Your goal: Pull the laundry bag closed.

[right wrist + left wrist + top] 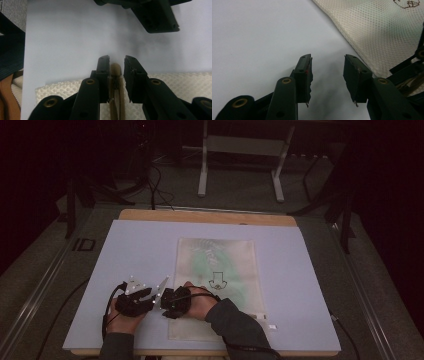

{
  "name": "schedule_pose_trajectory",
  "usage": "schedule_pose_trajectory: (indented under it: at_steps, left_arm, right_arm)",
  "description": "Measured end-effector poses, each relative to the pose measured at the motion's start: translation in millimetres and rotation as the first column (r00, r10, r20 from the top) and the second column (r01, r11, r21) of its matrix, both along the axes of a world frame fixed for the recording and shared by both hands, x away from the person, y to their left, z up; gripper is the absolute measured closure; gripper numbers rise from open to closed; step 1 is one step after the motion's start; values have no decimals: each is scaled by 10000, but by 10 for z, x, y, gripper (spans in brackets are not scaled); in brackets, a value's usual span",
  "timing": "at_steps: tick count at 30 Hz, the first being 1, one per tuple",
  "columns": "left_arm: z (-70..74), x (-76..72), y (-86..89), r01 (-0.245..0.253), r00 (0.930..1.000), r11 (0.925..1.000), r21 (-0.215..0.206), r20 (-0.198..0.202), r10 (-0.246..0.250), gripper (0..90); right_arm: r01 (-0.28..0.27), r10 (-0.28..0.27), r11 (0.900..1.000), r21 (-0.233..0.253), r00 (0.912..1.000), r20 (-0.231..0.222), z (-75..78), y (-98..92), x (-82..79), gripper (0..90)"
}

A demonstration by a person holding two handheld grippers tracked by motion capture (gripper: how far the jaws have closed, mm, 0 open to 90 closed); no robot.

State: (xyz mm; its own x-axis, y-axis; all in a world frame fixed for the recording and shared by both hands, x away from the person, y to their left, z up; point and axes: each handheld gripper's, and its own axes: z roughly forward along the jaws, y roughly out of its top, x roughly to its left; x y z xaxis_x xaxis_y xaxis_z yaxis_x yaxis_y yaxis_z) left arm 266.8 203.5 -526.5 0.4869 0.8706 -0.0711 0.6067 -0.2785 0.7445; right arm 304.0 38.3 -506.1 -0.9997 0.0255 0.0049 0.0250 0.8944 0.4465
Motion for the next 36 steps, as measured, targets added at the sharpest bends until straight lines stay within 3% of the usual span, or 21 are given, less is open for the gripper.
schedule_pose_trajectory:
  at_steps: [12,21,36]
  left_arm:
    - [-1,-2,2,7,10000,10000,40,-24,-7,577]
    - [2,-6,2,-13,10000,10000,9,11,13,576]
    - [3,-11,-15,54,10000,10000,50,22,-54,576]
  right_arm:
    - [-123,132,9994,-330,9996,254,-32,65,-27,809]
    - [-120,110,9995,294,9995,309,67,6,-53,808]
    - [-2,-16,9988,490,9993,370,144,-260,-78,807]
